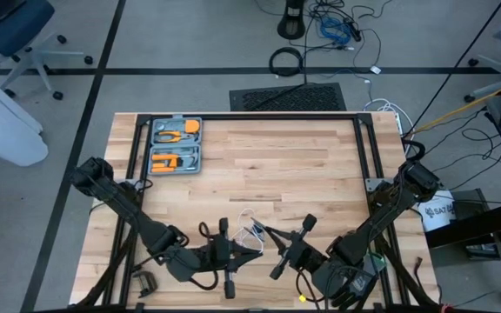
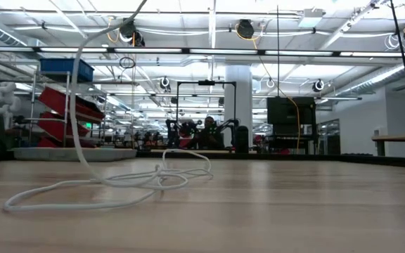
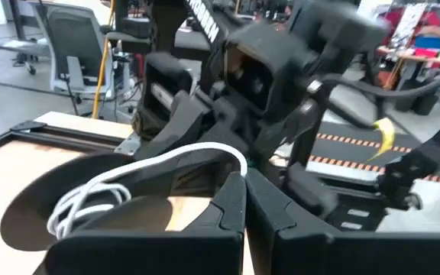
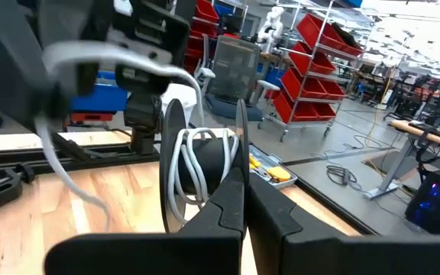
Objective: Coil cords
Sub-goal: Coil the white wire on the spool
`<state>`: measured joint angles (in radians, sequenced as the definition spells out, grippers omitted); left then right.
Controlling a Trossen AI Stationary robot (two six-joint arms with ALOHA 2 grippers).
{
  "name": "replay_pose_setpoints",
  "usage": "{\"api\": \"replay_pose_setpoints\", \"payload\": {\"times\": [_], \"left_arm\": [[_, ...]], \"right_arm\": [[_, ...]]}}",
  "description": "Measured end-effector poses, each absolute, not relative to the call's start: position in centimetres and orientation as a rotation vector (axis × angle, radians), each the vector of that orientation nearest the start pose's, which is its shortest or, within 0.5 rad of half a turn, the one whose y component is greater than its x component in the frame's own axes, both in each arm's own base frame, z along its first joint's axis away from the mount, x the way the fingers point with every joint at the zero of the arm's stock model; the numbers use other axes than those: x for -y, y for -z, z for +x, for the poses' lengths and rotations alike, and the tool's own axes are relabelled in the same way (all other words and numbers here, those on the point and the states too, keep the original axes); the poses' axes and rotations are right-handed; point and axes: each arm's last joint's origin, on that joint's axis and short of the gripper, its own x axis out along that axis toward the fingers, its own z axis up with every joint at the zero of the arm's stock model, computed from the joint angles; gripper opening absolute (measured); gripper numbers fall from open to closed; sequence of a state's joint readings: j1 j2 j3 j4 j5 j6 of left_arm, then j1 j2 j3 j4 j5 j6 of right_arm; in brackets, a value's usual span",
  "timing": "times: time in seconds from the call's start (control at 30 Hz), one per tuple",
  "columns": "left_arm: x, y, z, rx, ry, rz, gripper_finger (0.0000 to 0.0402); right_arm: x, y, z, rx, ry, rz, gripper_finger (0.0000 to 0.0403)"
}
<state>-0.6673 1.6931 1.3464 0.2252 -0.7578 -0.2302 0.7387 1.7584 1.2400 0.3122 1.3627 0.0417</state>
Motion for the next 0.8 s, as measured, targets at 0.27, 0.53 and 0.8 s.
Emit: {"api": "replay_pose_setpoints", "payload": {"times": [0.27,0.53,0.8], "left_arm": [[22.2,-31.2,33.4,-0.110,-0.127,-0.153,0.0002],[22.3,-30.0,34.1,-0.134,-0.122,-0.161,0.0002],[22.6,-29.3,34.3,-0.184,-0.067,-0.139,0.0002]], "right_arm": [[-23.7,-27.9,30.3,-0.085,0.626,-0.125,0.0000],[-23.7,-27.9,30.3,-0.084,0.627,-0.124,0.0000],[-23.8,-28.0,30.3,-0.073,0.625,-0.103,0.0000]]}}
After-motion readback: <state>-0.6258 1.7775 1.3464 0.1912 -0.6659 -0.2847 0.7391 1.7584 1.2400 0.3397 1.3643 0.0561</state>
